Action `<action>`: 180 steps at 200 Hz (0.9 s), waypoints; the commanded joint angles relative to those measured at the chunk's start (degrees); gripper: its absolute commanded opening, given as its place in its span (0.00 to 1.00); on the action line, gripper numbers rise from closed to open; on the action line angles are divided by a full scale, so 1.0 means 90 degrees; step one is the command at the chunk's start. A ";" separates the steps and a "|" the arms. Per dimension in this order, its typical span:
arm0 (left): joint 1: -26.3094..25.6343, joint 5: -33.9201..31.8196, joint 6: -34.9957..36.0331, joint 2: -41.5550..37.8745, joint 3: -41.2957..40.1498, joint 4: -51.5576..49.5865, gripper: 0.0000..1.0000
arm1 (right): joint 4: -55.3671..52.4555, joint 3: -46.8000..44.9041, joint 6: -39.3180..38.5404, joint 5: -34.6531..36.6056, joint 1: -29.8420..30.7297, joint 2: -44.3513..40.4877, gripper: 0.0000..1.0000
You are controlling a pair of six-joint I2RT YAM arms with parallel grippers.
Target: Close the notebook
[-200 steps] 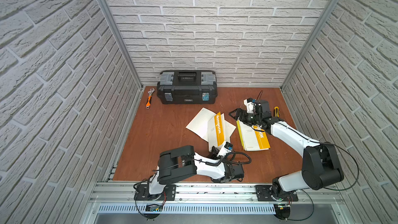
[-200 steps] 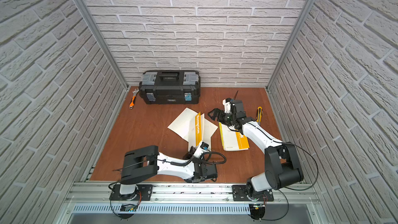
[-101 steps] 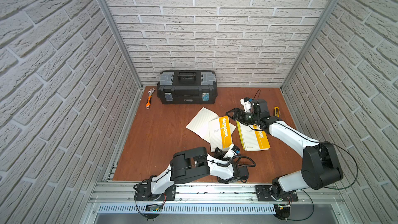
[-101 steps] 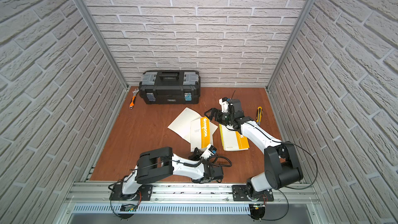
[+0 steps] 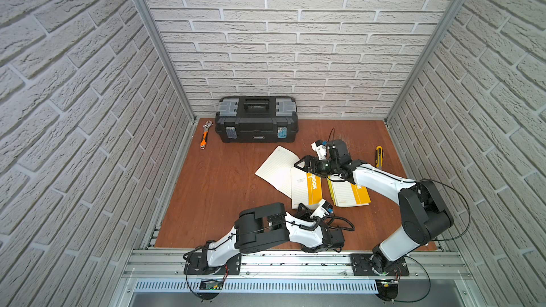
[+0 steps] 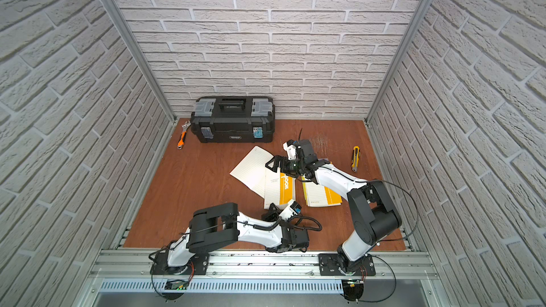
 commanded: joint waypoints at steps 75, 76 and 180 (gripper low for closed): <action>-0.0107 -0.0191 -0.0251 -0.0133 0.0265 -0.0539 0.14 | 0.0081 -0.0304 -0.0305 0.0254 0.0034 0.0454 1.00; -0.0107 -0.0192 -0.0249 -0.0138 0.0268 -0.0537 0.14 | 0.0092 -0.0305 -0.0304 0.0245 0.0029 0.0457 1.00; -0.0890 -0.0235 0.0240 -0.1558 -0.0265 -0.0127 0.66 | 0.0590 -0.0491 -0.0242 0.0196 0.0026 0.0881 1.00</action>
